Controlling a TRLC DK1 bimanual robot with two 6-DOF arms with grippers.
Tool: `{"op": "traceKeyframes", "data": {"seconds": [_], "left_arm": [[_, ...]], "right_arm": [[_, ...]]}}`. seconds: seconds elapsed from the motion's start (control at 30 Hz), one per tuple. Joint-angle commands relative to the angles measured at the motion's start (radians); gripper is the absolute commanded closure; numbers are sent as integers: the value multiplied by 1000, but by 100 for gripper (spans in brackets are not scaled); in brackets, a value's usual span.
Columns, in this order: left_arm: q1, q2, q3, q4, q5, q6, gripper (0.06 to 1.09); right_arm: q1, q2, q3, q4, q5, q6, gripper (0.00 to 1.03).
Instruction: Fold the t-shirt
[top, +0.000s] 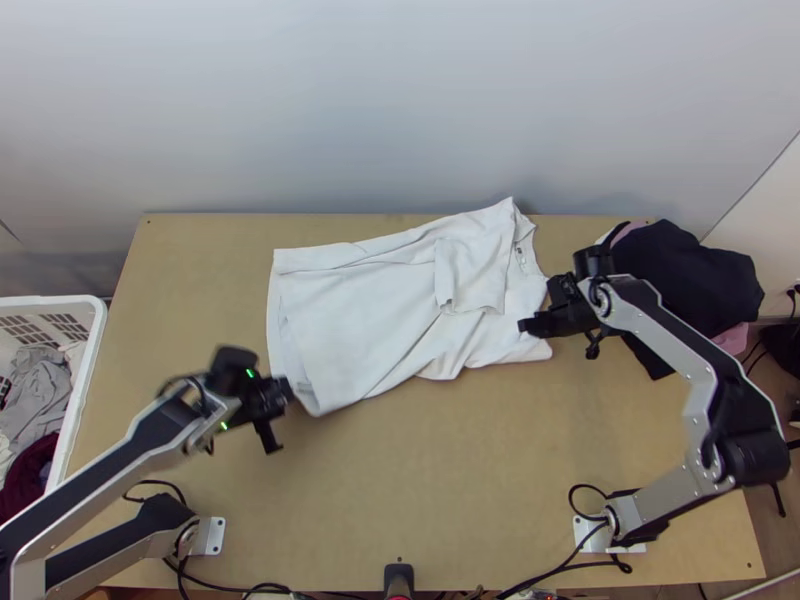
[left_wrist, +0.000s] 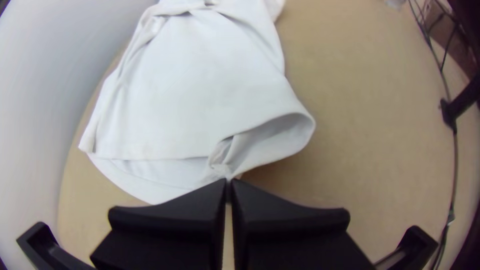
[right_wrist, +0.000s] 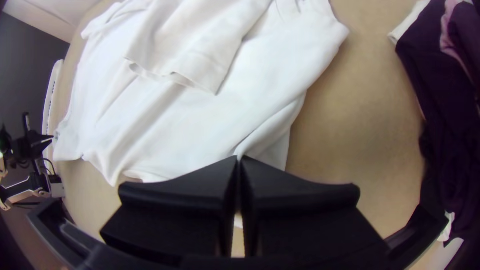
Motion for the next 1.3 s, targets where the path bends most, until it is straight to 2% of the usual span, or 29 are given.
{"op": "traceKeyframes", "data": {"seconds": [0.0,0.1,0.17,0.23,0.3,0.4,0.5,0.6,0.87,1.0,1.1,1.2,1.27], "left_arm": [[230,-19,339,-329,264,-64,104],[374,-22,474,-510,419,-75,104],[511,-25,515,-594,521,-72,104],[661,-26,520,-648,588,-26,104],[775,-16,523,-686,631,8,104],[864,12,587,-769,677,17,104],[902,69,719,-884,749,14,104],[942,119,911,-957,843,-44,104],[943,201,1481,-921,959,-343,104],[960,139,1517,-803,959,-425,104],[1061,72,1515,-717,958,-437,104],[1112,-17,1504,-658,952,-481,104],[1112,-86,1474,-612,910,-509,104]], "right_arm": [[-2,-150,53,-128,-33,1,100],[-31,-215,99,-232,-72,-2,100],[-97,-244,157,-301,-134,1,100],[-182,-249,242,-368,-227,20,100],[-226,-246,320,-416,-276,27,100],[-225,-252,444,-497,-283,24,100],[-171,-264,567,-566,-296,29,100],[-123,-293,693,-600,-314,58,100],[-14,-315,1090,-620,-319,98,100],[-13,-373,1159,-557,-317,98,100],[-16,-451,1164,-511,-269,101,100],[-24,-542,1127,-433,-239,176,100],[-44,-600,1094,-399,-230,188,100]]}}
